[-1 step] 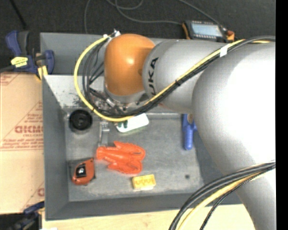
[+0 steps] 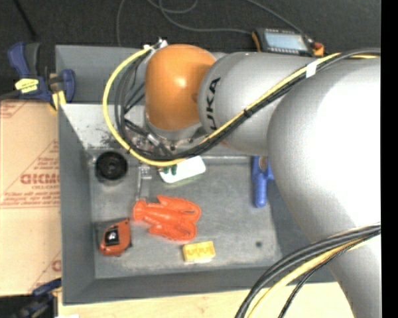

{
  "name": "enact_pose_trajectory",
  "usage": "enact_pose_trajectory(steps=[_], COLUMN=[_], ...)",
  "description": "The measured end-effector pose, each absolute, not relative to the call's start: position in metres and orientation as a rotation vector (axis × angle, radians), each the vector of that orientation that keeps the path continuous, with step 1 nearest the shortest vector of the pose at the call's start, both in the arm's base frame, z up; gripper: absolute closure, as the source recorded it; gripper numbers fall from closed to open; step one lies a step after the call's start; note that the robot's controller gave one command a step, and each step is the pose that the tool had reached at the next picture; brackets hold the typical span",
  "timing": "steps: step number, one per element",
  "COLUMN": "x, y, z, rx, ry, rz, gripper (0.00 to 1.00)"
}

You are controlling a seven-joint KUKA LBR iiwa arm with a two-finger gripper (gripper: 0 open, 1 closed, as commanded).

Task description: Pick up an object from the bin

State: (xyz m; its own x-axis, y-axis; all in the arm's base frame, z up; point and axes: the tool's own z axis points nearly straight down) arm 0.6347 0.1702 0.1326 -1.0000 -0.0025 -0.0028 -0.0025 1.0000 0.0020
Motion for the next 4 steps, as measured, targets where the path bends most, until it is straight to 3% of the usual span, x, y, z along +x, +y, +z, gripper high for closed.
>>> enact_pose_trajectory(steps=[1, 2, 3, 4], x=[0.611, 0.557, 0.537, 0.579], y=[0.179, 0.156, 0.14, 0.101], z=[0.11, 0.08, 0.072, 0.071], rx=[-0.092, -0.198, -0.204, -0.287], ry=[3.131, 3.131, 3.138, 3.126], rz=[0.001, 0.004, -0.002, 0.002], gripper=[0.0, 0.0, 0.0, 1.0])
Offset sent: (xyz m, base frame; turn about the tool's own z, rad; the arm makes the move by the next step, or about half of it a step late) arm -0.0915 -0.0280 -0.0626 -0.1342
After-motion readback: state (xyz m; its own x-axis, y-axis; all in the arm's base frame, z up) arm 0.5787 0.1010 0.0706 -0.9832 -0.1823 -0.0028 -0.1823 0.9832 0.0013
